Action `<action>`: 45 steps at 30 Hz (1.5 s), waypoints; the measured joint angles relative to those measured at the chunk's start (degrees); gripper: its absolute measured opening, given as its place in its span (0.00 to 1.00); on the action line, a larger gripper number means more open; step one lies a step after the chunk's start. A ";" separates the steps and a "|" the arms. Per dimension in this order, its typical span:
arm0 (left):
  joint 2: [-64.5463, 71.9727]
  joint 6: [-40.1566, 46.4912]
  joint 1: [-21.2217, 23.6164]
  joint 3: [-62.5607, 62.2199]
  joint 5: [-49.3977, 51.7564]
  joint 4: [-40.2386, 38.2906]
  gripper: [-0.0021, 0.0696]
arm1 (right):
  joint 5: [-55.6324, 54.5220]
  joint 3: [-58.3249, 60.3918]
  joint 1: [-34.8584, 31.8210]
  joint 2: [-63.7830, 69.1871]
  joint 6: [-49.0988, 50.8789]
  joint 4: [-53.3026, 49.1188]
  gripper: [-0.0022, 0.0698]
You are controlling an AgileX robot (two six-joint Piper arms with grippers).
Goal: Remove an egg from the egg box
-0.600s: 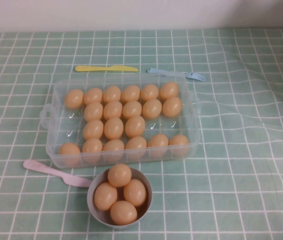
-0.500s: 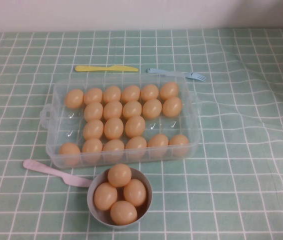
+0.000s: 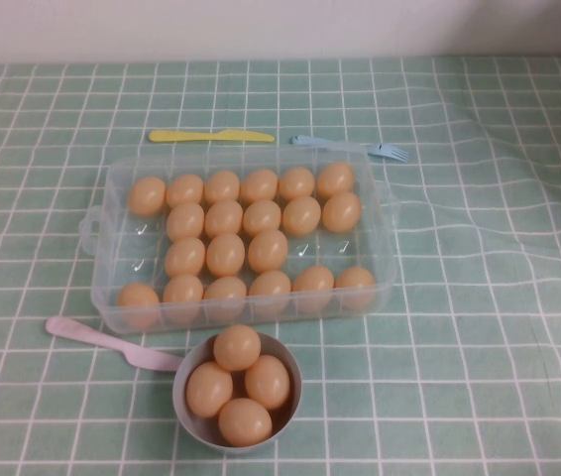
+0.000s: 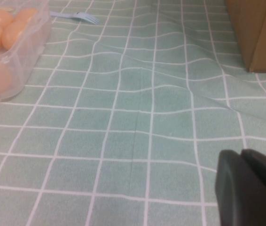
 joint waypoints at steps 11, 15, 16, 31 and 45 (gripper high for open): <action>0.00 0.00 0.00 0.00 -0.11 -0.63 0.02 | 0.00 0.00 0.00 0.00 0.00 0.00 0.01; 0.00 0.00 0.00 0.00 -1.61 -3.14 0.02 | 0.00 0.00 0.00 0.00 0.00 0.00 0.01; 0.00 0.00 0.00 0.00 -2.34 -4.34 0.02 | 0.00 0.00 0.00 0.00 0.00 0.00 0.01; 0.00 -5.17 0.00 0.00 -15.19 -30.43 0.02 | 0.00 0.00 0.00 0.00 0.00 0.00 0.01; 8.13 -5.32 0.00 -9.41 -12.49 -34.08 0.02 | 0.00 0.00 0.00 0.00 0.00 0.00 0.01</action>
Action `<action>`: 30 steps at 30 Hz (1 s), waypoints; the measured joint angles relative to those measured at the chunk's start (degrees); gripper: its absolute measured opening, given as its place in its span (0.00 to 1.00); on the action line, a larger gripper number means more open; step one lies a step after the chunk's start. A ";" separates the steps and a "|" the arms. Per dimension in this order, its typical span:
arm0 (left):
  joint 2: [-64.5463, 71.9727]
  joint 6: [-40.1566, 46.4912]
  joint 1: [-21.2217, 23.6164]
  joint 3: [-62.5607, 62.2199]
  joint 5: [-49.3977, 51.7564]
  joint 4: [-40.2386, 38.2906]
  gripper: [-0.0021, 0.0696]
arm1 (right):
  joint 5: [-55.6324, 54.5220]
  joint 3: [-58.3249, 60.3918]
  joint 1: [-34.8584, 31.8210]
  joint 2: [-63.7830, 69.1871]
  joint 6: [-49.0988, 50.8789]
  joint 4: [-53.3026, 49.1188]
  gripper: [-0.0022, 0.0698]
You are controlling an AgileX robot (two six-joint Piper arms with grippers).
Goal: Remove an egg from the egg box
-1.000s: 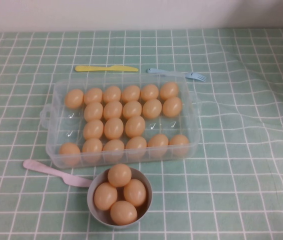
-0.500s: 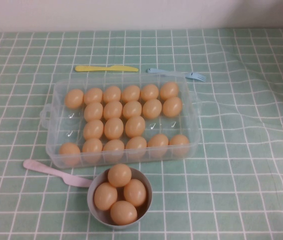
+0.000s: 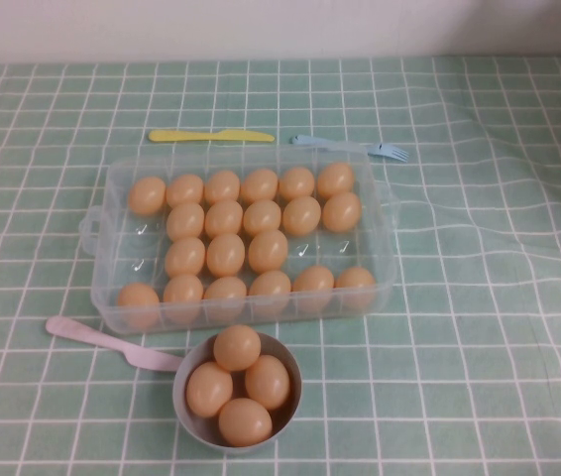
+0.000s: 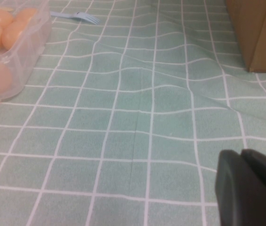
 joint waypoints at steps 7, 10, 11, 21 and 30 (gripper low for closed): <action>19.19 2.11 0.00 -17.92 17.87 6.69 0.02 | 0.00 0.00 0.00 0.00 0.00 0.00 0.01; 27.29 4.34 0.00 -24.25 24.76 9.87 0.02 | 0.00 0.00 0.00 0.00 0.00 0.00 0.01; 29.89 5.34 0.00 -26.30 26.90 10.68 0.02 | 0.00 0.00 0.00 0.00 0.00 0.00 0.01; 54.52 12.23 0.00 -43.41 39.30 16.09 0.02 | 0.00 0.00 0.00 0.00 0.00 0.00 0.01; 73.83 15.12 -3.35 -60.03 43.79 20.00 0.02 | 0.00 0.00 0.00 0.00 0.00 0.12 0.01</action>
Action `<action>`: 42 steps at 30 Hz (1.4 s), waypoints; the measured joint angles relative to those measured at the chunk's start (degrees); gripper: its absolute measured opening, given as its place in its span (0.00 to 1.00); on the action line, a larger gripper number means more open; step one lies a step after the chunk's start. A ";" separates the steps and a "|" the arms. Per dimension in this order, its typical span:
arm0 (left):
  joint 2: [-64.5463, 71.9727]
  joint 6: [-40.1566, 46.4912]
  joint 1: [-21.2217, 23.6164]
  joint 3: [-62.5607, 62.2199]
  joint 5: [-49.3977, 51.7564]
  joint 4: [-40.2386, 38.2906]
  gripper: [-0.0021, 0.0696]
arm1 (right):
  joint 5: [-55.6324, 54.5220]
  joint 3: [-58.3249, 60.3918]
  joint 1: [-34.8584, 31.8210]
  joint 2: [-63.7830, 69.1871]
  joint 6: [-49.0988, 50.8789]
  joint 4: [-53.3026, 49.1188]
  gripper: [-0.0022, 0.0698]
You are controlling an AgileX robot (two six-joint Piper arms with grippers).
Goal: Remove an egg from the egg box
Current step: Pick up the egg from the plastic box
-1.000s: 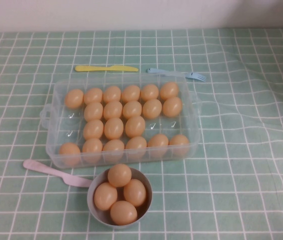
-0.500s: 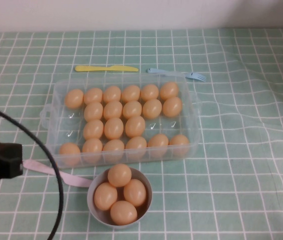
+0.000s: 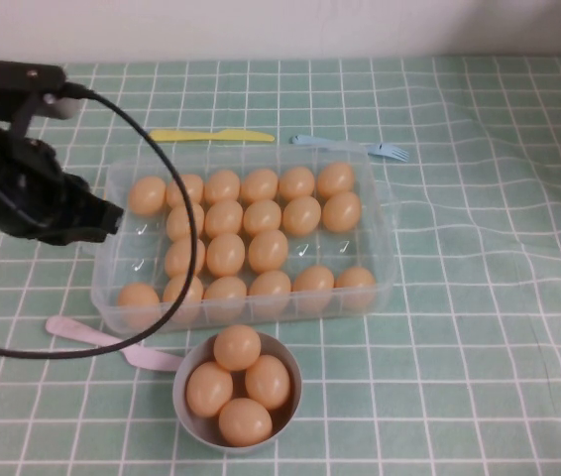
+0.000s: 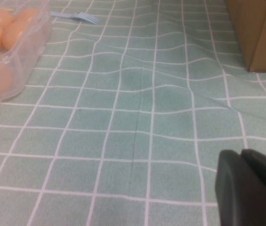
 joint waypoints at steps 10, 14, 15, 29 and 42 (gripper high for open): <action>15.62 -7.77 -12.02 -15.25 8.53 11.10 0.02 | 0.00 0.00 0.00 0.00 0.00 0.00 0.01; 20.56 -11.38 -14.37 -19.76 10.86 13.47 0.02 | 0.00 0.00 0.00 0.00 0.00 0.00 0.01; 21.36 -11.90 -14.73 -20.76 11.65 13.69 0.02 | 0.00 0.00 0.00 0.00 0.00 0.00 0.01; 25.85 -14.25 -14.86 -25.13 15.39 18.65 0.46 | 0.00 0.00 0.00 0.00 0.00 0.00 0.01; 29.51 -14.34 -14.86 -25.13 13.01 20.61 0.61 | 0.00 0.00 0.00 0.00 0.00 0.00 0.01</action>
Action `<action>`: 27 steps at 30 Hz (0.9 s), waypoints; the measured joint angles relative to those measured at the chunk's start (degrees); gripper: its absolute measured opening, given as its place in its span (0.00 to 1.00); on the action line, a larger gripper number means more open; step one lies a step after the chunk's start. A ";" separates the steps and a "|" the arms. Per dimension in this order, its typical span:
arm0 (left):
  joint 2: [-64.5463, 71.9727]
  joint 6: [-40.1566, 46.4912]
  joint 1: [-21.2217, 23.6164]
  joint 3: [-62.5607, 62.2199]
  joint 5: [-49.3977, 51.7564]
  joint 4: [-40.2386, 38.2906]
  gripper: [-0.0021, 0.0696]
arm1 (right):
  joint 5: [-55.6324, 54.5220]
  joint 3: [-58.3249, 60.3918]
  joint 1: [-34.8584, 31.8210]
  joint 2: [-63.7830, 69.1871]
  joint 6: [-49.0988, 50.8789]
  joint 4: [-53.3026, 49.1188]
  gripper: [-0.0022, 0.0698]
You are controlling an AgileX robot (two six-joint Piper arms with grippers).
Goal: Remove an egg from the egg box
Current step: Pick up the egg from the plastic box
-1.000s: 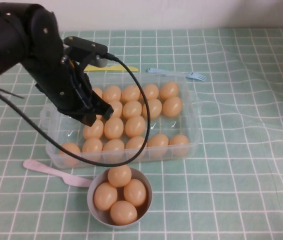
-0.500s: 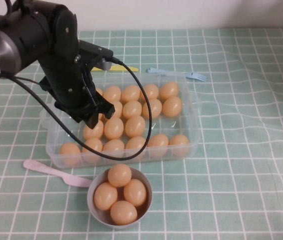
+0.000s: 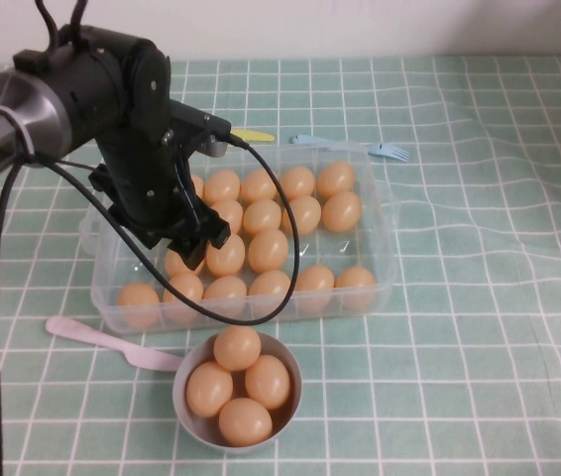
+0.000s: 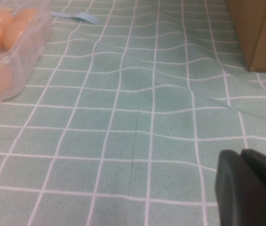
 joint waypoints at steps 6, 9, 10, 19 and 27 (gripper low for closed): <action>1.60 -0.16 0.00 0.00 -2.54 2.36 0.61 | 0.00 0.00 0.00 0.00 0.00 0.00 0.01; 2.07 -0.16 0.00 0.00 -2.95 2.41 0.61 | 0.00 0.00 0.00 0.00 0.00 0.00 0.01; 2.33 -0.16 0.00 0.00 -3.09 2.41 0.61 | 0.00 0.00 0.00 0.00 0.00 0.00 0.01; 3.73 1.24 0.00 -0.14 -4.24 2.41 0.61 | 0.00 0.00 0.00 0.00 0.00 0.00 0.01; 4.75 1.75 0.00 -0.27 -4.57 2.31 0.61 | 0.00 0.00 0.00 0.00 0.00 0.00 0.01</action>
